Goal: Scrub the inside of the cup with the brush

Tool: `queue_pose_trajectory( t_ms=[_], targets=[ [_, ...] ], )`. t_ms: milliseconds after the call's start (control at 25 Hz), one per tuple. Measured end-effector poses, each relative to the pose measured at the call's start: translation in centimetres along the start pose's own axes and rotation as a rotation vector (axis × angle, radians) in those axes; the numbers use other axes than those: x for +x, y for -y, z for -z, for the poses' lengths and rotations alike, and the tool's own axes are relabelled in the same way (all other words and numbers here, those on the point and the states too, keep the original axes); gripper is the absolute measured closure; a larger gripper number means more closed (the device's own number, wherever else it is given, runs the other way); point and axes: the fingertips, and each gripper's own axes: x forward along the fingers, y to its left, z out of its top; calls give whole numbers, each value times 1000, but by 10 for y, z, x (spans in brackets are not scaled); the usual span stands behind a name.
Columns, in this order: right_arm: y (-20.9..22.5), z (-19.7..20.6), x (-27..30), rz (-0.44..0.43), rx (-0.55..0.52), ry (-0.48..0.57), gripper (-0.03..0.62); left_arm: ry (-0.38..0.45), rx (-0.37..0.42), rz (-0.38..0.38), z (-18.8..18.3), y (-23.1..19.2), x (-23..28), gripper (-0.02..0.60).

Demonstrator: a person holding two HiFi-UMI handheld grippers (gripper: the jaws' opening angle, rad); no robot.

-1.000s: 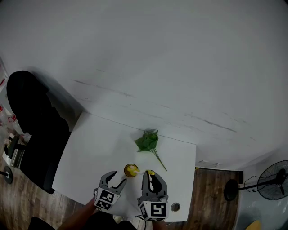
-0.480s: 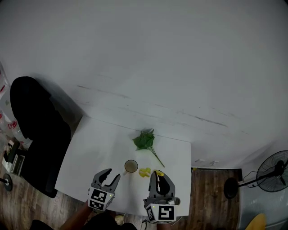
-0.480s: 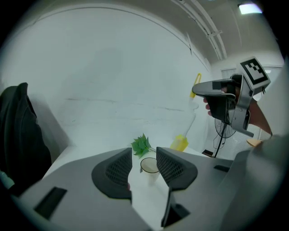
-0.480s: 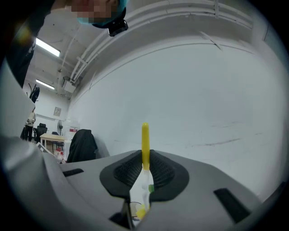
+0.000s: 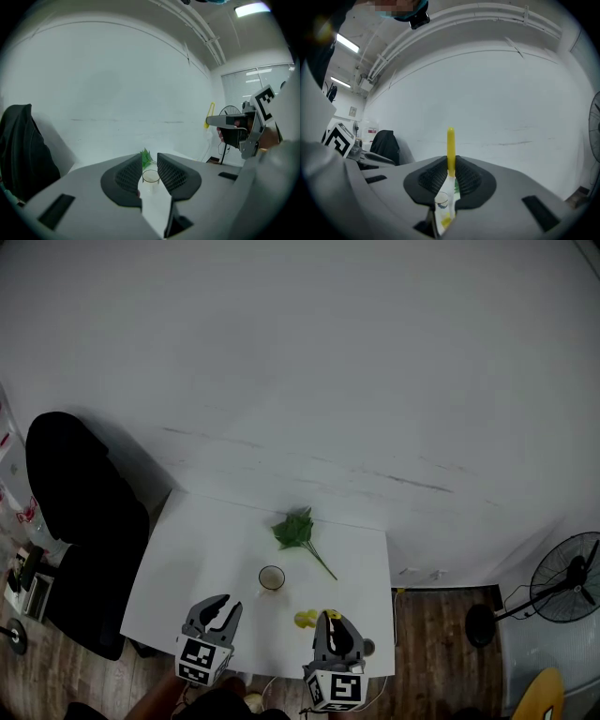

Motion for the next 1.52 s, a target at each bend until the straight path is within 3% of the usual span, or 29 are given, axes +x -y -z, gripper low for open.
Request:
queue_pose_trajectory(
  t_ms=[640,880,1200,1320,1520],
  targets=[
    [-22,44,-88,45,41,-48,531,19,26,25,0,49,-70,545],
    [-28,48,-100,44,37,-30,530,18,36,37,6,59,-78,546],
    [-24,47,-106,54,0,-80,531,30,43,43,-3,64,-80,546],
    [-25,41,-105,49,17,-26,531,30,45,43,-2,65,-81,546],
    [-23,45,-105,52,8,-72,530,33,50,41,0,65,-79,546]
  ],
)
